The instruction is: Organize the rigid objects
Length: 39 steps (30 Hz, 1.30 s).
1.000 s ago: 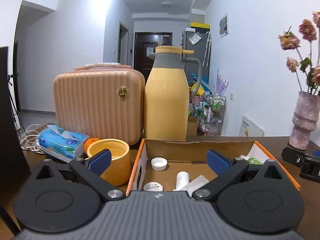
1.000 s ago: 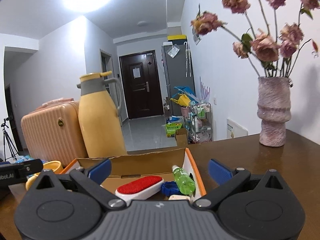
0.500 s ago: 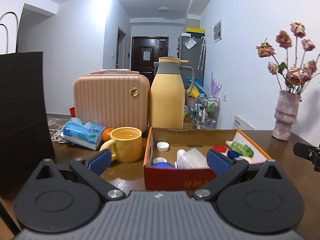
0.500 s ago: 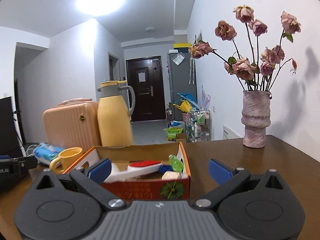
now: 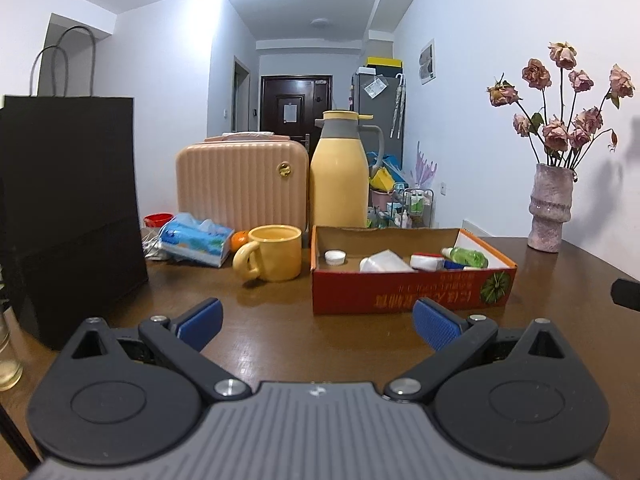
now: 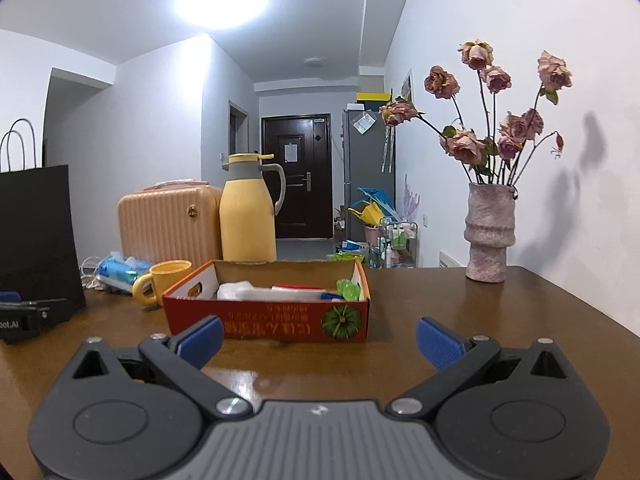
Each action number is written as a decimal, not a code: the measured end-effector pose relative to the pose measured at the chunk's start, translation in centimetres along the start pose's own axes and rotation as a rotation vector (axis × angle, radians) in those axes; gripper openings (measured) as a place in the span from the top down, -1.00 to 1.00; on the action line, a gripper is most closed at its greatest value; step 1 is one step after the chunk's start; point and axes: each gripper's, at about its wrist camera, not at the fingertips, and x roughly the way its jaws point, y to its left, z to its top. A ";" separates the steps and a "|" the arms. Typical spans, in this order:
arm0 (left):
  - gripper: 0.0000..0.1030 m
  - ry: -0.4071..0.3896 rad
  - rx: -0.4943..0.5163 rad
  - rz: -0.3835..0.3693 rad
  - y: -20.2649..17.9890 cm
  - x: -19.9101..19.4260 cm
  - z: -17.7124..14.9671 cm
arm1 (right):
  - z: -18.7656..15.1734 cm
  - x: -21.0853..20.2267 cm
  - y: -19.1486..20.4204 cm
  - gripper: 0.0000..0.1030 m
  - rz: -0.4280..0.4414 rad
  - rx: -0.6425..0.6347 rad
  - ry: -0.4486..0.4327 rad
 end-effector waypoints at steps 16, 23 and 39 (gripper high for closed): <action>-1.00 0.002 0.005 0.018 0.8 -2.7 -1.5 | -1.8 -2.8 0.6 -1.00 -0.007 -0.018 0.010; -1.00 -0.004 0.009 0.018 0.7 -2.9 -1.5 | -1.7 -3.0 0.6 -1.00 0.000 -0.019 0.004; -1.00 -0.017 0.013 0.021 0.8 -3.4 -1.5 | -1.7 -3.3 1.0 -1.00 0.003 -0.021 0.000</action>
